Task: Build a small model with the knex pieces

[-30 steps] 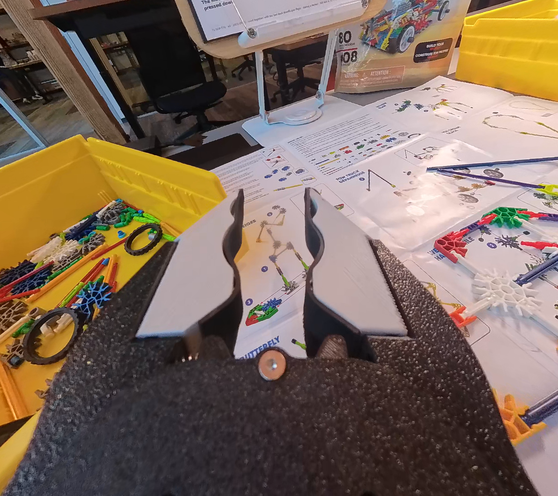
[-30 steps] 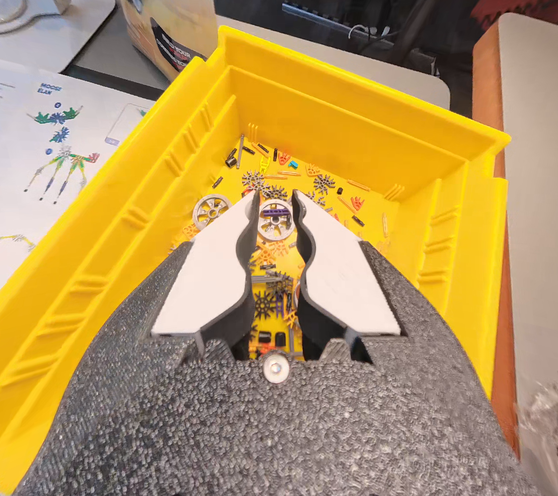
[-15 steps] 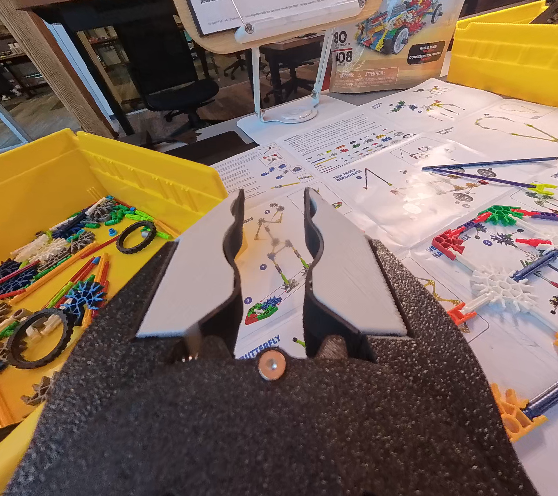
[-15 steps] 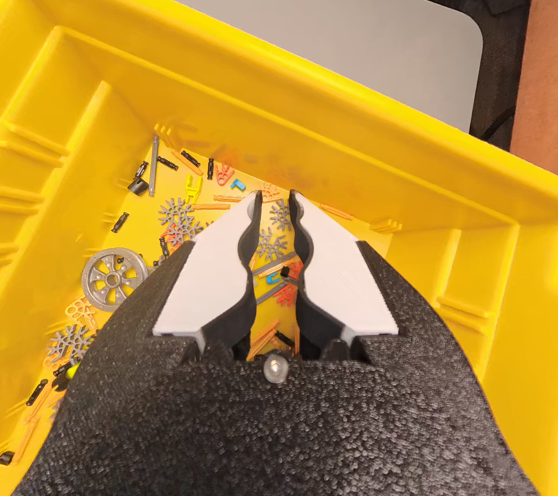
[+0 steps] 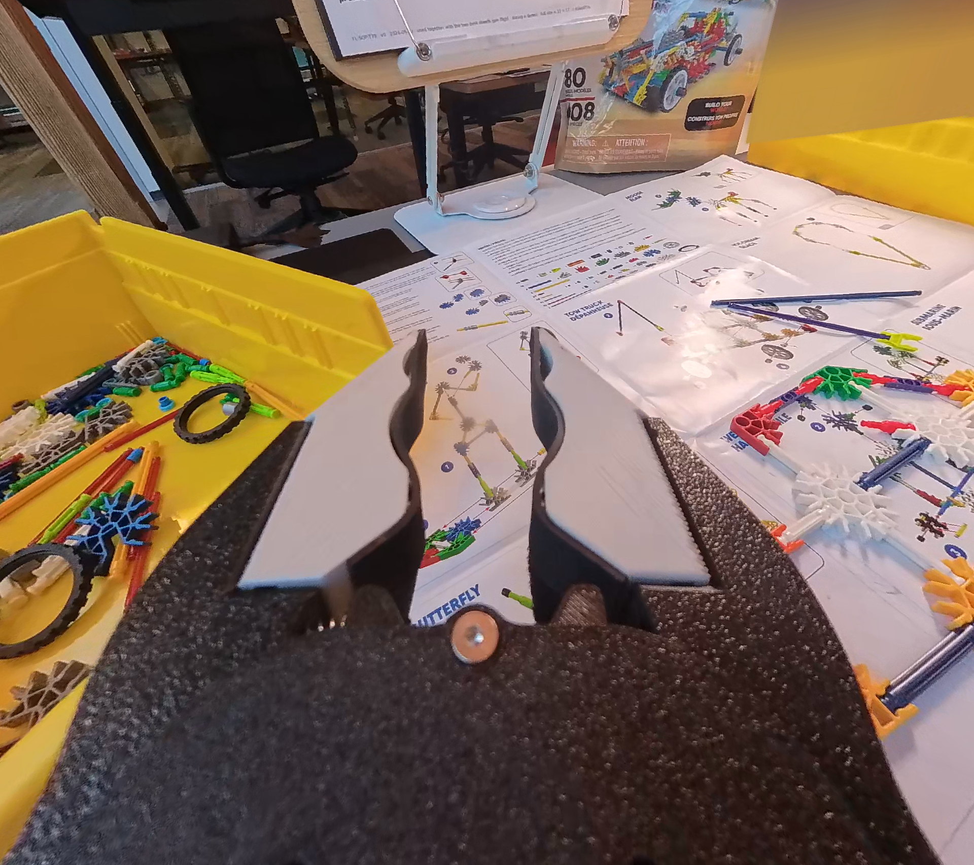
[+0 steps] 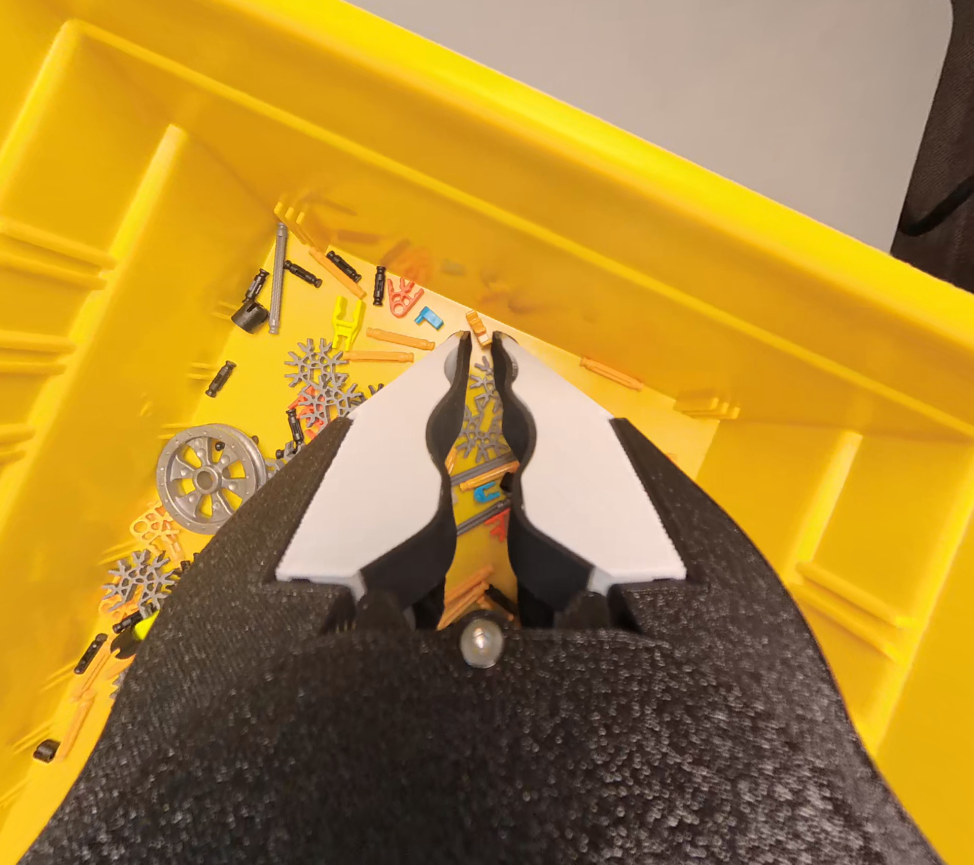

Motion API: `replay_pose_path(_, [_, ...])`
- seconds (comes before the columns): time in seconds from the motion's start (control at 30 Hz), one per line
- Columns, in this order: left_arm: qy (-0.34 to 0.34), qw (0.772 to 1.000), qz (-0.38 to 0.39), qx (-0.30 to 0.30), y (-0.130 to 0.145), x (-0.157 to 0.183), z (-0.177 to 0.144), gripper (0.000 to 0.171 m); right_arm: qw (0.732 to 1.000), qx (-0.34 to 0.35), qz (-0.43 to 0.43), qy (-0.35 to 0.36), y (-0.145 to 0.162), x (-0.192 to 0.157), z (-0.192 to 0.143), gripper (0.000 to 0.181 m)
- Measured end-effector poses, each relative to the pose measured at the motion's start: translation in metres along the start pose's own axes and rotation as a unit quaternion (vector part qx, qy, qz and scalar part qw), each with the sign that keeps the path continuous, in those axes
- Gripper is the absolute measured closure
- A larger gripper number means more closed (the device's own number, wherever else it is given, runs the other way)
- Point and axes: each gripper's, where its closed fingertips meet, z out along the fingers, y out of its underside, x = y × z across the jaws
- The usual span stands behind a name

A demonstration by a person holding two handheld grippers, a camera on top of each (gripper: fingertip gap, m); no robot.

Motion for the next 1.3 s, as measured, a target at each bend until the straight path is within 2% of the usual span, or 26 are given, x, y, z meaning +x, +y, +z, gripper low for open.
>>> replay_pose_path(0.73, [0.003, 1.0, -0.007, -0.004, 0.001, -0.001, 0.001, 0.135, 0.999, 0.002, -0.036, 0.013, 0.006, -0.003, -0.009, 0.178])
replay_pose_path(0.87, [0.004, 1.0, -0.007, -0.006, 0.002, 0.0, 0.002, 0.135, 0.998, 0.062, -0.028, 0.006, -0.008, -0.008, -0.033, 0.163])
replay_pose_path(1.03, [0.004, 1.0, -0.003, -0.007, 0.002, 0.001, 0.002, 0.135, 0.991, 0.128, -0.026, 0.005, -0.021, -0.012, -0.076, 0.161])
replay_pose_path(1.13, [0.004, 1.0, 0.0, -0.015, 0.004, 0.001, 0.004, 0.136, 0.992, 0.124, -0.039, -0.004, -0.015, -0.016, -0.093, 0.16])
replay_pose_path(1.3, [-0.009, 1.0, 0.004, -0.016, 0.004, -0.001, 0.005, 0.136, 0.992, 0.078, -0.089, -0.029, 0.01, -0.032, -0.105, 0.16])
